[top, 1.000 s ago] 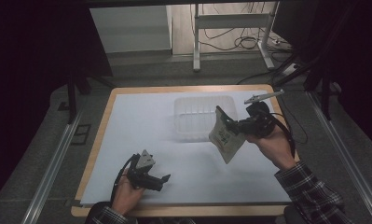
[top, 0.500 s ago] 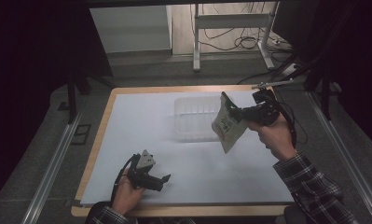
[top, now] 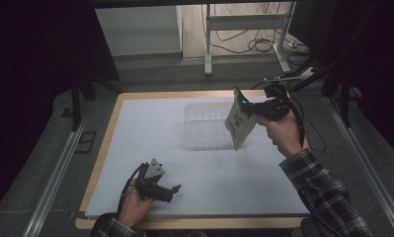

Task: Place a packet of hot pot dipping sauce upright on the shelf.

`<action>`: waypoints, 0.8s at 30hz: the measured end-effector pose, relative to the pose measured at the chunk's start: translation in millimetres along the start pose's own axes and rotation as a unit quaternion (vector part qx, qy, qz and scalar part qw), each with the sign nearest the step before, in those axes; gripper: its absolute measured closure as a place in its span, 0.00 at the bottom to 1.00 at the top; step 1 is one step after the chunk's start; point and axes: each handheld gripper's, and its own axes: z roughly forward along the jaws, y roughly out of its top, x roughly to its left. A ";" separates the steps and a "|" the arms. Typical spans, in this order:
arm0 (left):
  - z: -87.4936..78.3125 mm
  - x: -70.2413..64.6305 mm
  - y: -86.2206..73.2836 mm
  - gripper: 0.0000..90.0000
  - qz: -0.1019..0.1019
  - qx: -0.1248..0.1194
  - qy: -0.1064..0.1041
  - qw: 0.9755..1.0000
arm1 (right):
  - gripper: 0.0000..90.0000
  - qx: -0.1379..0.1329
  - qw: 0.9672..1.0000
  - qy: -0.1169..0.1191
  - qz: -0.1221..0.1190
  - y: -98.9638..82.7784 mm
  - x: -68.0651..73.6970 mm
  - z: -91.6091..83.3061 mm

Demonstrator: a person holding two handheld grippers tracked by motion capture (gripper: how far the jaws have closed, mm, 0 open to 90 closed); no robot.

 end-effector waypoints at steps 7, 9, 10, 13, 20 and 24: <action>0.1 0.0 0.1 0.00 0.001 0.001 0.000 1.000 | 0.99 -0.005 1.000 -0.010 0.012 7.5 -5.2 12.6; 0.2 -0.3 0.2 0.00 0.001 0.001 0.001 1.000 | 0.99 -0.006 1.000 -0.014 0.013 9.2 -6.5 15.8; 0.2 -0.3 0.2 0.00 0.001 0.001 0.001 1.000 | 0.99 -0.006 1.000 -0.016 0.014 10.0 -7.3 17.4; 0.2 -0.2 0.2 0.00 0.001 0.001 0.001 1.000 | 0.99 -0.008 1.000 -0.020 0.018 12.3 -9.5 21.7; 0.3 -0.3 0.3 0.00 0.001 0.001 0.001 1.000 | 0.99 -0.015 0.999 -0.031 0.022 18.3 -14.3 31.5; 0.4 -0.4 0.3 0.00 0.001 0.002 0.001 1.000 | 0.99 -0.019 0.999 -0.037 0.027 21.1 -17.3 38.2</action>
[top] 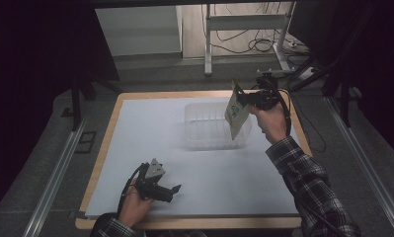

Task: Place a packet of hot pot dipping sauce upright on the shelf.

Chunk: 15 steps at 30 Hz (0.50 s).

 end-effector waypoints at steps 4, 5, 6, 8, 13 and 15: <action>0.0 0.3 -0.1 0.00 0.000 -0.001 0.000 1.000 | 0.99 -0.003 1.000 -0.004 0.003 3.0 -1.7 6.1; -0.1 0.3 -0.1 0.00 0.000 -0.001 0.000 1.000 | 0.99 -0.005 1.000 -0.006 0.002 3.9 -1.8 7.5; -0.1 0.3 0.0 0.00 0.000 -0.001 0.000 1.000 | 0.99 -0.006 1.000 -0.009 0.001 4.8 -1.6 8.8; 0.1 0.2 0.0 0.00 0.000 -0.001 0.000 1.000 | 0.99 -0.008 1.000 -0.012 0.000 6.3 -1.4 11.4; 0.2 0.1 0.0 0.00 0.000 -0.001 -0.001 1.000 | 0.99 -0.011 1.000 -0.021 -0.004 8.7 -0.1 18.9; 0.2 0.1 -0.1 0.00 0.000 -0.001 -0.001 1.000 | 0.99 -0.012 1.000 -0.022 -0.004 8.9 -0.1 22.3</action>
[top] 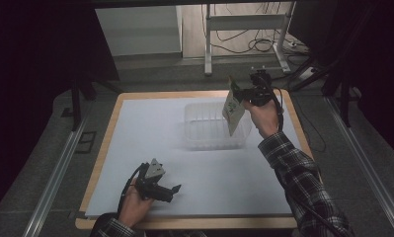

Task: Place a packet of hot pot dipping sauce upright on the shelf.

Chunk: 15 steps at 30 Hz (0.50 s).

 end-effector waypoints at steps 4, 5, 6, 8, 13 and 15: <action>-0.1 -0.4 0.1 0.00 -0.001 0.000 0.000 1.000 | 0.99 0.001 1.000 -0.003 0.001 -1.6 -0.2 7.0; -0.1 -0.3 0.1 0.00 0.000 0.000 0.000 1.000 | 0.99 0.003 1.000 -0.003 0.001 -2.4 -0.2 8.6; 0.0 -0.3 0.1 0.00 0.000 0.000 0.001 1.000 | 0.99 0.003 1.000 -0.003 0.001 -3.2 0.0 9.9; -0.1 -0.4 0.1 0.00 0.000 0.000 0.001 1.000 | 0.99 0.005 1.000 -0.004 -0.002 -5.6 0.4 13.3; 0.0 -0.4 0.1 0.00 0.000 0.001 0.001 1.000 | 0.99 0.014 1.000 -0.010 -0.012 -12.7 1.0 22.2; -0.1 -0.5 0.1 0.00 0.000 0.000 0.001 1.000 | 0.99 0.017 1.000 -0.011 -0.013 -16.1 0.0 25.7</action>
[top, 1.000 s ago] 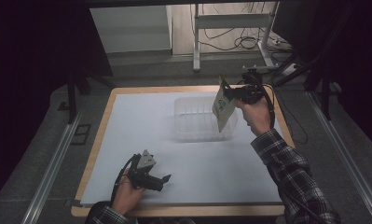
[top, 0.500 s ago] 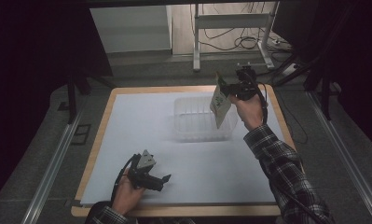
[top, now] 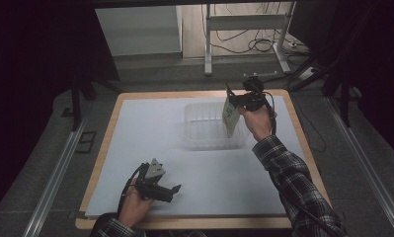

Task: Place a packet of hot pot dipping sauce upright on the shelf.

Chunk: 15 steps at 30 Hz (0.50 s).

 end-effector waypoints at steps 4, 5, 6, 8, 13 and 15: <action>0.0 -0.1 0.0 0.00 0.000 0.000 0.000 1.000 | 0.99 0.006 1.000 -0.002 0.000 -6.3 -2.9 6.4; 0.1 -0.1 0.0 0.00 0.000 0.000 0.000 1.000 | 0.99 0.008 1.000 -0.004 0.000 -7.8 -3.6 7.8; 0.2 -0.2 0.0 0.00 0.000 0.000 0.000 1.000 | 0.99 0.005 1.000 -0.001 -0.001 -9.3 -4.7 8.5; 0.3 -0.3 0.0 0.00 0.001 0.001 0.001 1.000 | 0.99 0.001 1.000 -0.002 -0.005 -10.6 -5.7 7.7; 1.0 -1.1 0.1 0.00 0.003 0.003 0.001 1.000 | 0.97 -0.002 1.000 -0.016 -0.027 -13.0 -8.1 5.2; 1.3 -1.5 0.1 0.00 0.004 0.004 0.002 1.000 | 0.95 0.002 1.000 -0.014 -0.027 -14.1 -9.6 5.2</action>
